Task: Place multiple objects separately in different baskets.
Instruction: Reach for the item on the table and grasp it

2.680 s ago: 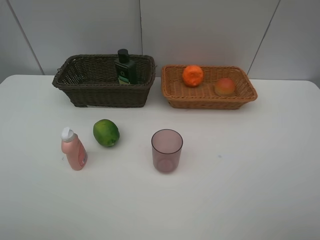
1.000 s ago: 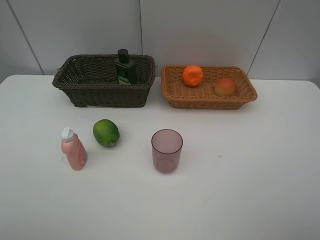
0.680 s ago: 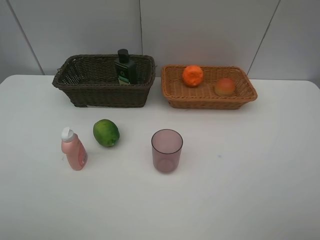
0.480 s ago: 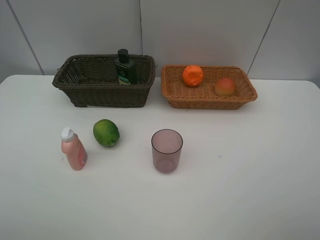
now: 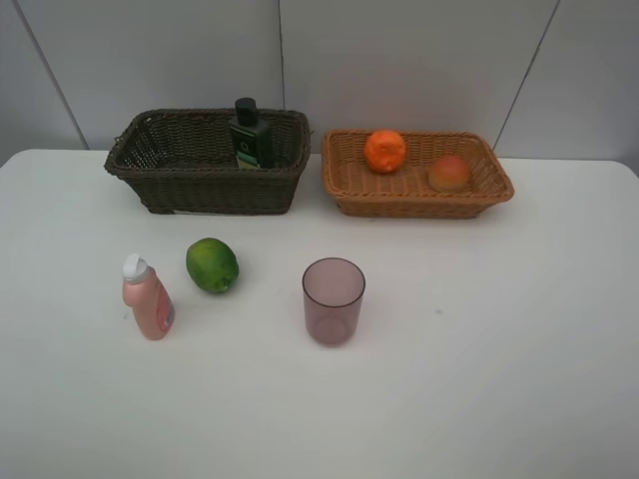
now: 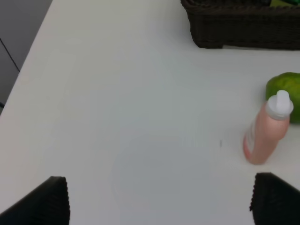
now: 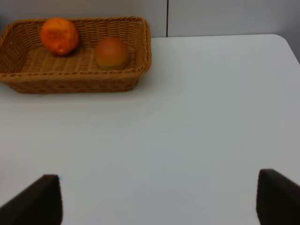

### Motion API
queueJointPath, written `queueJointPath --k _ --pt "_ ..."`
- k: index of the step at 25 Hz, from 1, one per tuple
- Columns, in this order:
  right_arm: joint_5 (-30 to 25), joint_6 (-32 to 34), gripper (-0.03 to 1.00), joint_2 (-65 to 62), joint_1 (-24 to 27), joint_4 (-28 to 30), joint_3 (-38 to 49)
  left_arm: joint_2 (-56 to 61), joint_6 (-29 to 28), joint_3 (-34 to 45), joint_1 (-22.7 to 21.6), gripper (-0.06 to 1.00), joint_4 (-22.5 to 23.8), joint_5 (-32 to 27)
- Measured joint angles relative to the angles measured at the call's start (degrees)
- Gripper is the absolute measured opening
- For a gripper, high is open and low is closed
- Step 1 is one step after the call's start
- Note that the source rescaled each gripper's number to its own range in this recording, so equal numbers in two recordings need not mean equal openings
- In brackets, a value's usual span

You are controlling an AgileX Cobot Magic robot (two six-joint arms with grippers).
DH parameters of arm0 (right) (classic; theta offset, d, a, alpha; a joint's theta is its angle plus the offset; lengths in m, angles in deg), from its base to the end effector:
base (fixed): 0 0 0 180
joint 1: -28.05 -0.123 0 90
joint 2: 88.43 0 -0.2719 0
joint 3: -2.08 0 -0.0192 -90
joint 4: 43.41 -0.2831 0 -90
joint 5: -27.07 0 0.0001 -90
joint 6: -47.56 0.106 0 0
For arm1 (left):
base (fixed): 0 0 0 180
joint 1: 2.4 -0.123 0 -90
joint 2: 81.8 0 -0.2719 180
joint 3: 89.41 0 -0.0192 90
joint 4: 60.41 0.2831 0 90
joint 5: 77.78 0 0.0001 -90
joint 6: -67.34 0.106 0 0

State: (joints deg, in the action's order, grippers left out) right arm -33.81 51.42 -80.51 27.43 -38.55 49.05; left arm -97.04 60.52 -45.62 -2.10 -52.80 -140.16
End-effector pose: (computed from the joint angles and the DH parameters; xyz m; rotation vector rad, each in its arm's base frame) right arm 0.0465 -0.0073 0.2931 0.0623 2.0171 -0.0514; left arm 0.0606 0.0121 0.3020 -0.1248 2.1087 0.0871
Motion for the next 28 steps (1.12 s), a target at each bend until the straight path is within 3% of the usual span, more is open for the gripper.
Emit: queueJointPath --k 10,20,28 --pt "0.0 0.0 0.86 0.0 0.0 0.0 0.0 -26.9 0.0 -13.1 0.0 1.00 -1.4 -3.0" --pt "0.1 0.0 0.86 0.0 0.0 0.0 0.0 -45.6 3.2 -16.2 0.1 1.00 -7.6 -1.9" --pt "0.1 0.0 0.86 0.0 0.0 0.0 0.0 -49.6 3.5 -16.4 10.0 1.00 -7.6 2.3"
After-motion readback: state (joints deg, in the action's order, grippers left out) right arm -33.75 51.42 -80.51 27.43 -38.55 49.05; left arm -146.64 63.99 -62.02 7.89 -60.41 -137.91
